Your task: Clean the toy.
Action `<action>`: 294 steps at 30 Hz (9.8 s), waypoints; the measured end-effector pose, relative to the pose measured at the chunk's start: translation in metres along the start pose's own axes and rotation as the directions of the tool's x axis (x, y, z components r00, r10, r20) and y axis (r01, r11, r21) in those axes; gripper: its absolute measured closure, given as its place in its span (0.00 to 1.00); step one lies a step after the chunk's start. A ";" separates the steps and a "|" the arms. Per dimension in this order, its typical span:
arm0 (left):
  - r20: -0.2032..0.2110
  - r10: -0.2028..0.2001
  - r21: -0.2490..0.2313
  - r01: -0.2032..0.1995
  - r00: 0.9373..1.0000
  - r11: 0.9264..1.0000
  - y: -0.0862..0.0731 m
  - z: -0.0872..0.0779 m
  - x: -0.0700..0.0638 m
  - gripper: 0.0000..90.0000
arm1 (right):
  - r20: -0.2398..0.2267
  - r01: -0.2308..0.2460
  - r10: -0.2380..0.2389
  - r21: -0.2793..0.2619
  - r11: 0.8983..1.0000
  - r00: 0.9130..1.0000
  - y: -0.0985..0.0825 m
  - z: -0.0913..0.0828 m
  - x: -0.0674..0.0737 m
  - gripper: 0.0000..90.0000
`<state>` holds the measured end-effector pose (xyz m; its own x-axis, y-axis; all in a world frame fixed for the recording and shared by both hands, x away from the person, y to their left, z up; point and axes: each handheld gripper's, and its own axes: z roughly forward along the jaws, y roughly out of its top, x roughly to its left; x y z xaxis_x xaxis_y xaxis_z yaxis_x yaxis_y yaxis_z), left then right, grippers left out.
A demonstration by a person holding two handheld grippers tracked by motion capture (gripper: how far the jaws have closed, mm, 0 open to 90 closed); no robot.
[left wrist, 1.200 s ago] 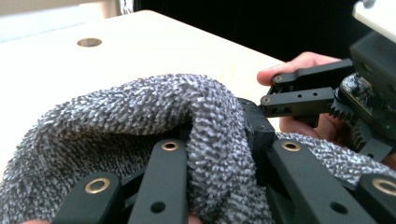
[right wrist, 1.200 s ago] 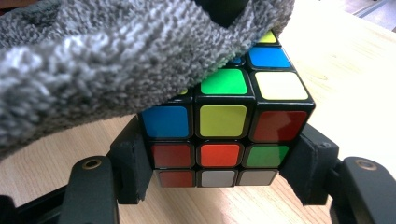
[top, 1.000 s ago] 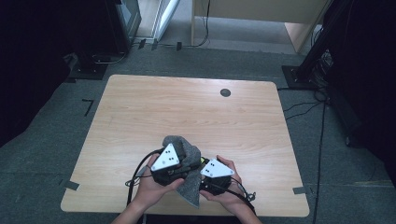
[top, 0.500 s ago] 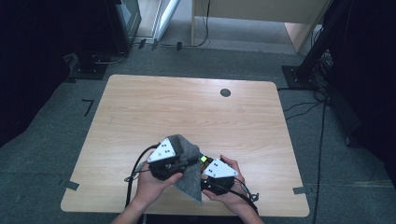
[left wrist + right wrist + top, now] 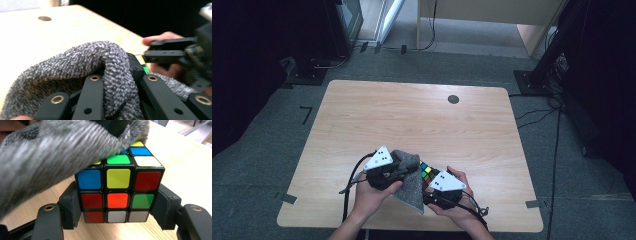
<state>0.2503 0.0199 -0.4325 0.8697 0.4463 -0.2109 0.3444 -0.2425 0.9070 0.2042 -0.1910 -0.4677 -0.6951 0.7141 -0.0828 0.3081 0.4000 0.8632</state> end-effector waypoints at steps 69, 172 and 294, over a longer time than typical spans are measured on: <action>-0.116 -0.154 0.175 0.173 0.981 0.969 -0.025 0.001 0.051 0.66 | 0.044 -0.020 0.024 -0.092 0.996 0.999 -0.010 -0.023 -0.024 0.38; 0.189 0.066 0.095 -0.085 0.980 0.992 -0.037 -0.008 0.038 0.87 | -0.103 -0.009 -0.006 -0.150 0.989 0.995 -0.003 -0.030 -0.016 0.38; 0.052 0.152 0.107 -0.156 0.987 0.982 -0.029 0.003 0.014 0.84 | -0.106 -0.032 0.009 -0.222 0.975 0.994 -0.003 -0.039 -0.019 0.38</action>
<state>0.2542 0.0302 -0.4627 0.9291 0.3589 -0.0896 0.2398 -0.3997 0.8847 0.1908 -0.2281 -0.4489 -0.7570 0.6530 -0.0219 0.1787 0.2391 0.9544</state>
